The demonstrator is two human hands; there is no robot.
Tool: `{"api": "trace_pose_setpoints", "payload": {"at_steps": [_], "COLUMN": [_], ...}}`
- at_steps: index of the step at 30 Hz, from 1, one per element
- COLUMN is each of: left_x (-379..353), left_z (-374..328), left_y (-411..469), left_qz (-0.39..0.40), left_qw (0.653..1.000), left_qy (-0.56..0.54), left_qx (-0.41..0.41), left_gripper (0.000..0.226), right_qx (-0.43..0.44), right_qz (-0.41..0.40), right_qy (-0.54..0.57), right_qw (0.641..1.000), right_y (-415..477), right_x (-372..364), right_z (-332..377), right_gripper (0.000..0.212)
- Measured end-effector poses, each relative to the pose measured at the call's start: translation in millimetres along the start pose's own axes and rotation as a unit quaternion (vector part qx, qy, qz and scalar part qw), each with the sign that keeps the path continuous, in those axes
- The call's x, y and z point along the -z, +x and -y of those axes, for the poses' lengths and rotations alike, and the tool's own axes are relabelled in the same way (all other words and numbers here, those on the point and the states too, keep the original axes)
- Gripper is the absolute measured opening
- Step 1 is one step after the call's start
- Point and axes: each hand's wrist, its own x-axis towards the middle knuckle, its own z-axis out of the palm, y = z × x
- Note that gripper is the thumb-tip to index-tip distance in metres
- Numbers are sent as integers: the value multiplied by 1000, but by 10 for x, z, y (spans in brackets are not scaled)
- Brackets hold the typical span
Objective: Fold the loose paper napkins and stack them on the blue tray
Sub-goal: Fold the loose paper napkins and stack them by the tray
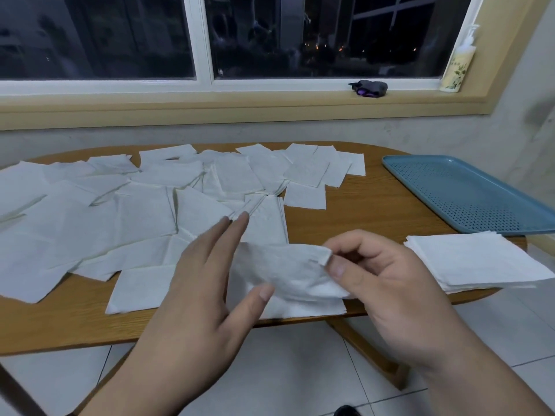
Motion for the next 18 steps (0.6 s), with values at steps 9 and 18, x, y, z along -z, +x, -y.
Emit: {"api": "trace_pose_setpoints", "payload": {"at_steps": [9,18], "left_x": [13,-25], "left_z": [-60,39], "left_y": [-12,20], "left_qz": [-6,-6], "left_qw": [966,987], "left_qy": [-208,-111], "left_qx": [154,120], "left_gripper": [57,37], "right_qx": [-102,-49], "right_qz": [-50,-81], "right_qy": [155,-175], "right_qw": [981,980], "right_y": [57,28], "right_x": [0,-171], "right_z": [-71,-144], "right_gripper": [31,24]}}
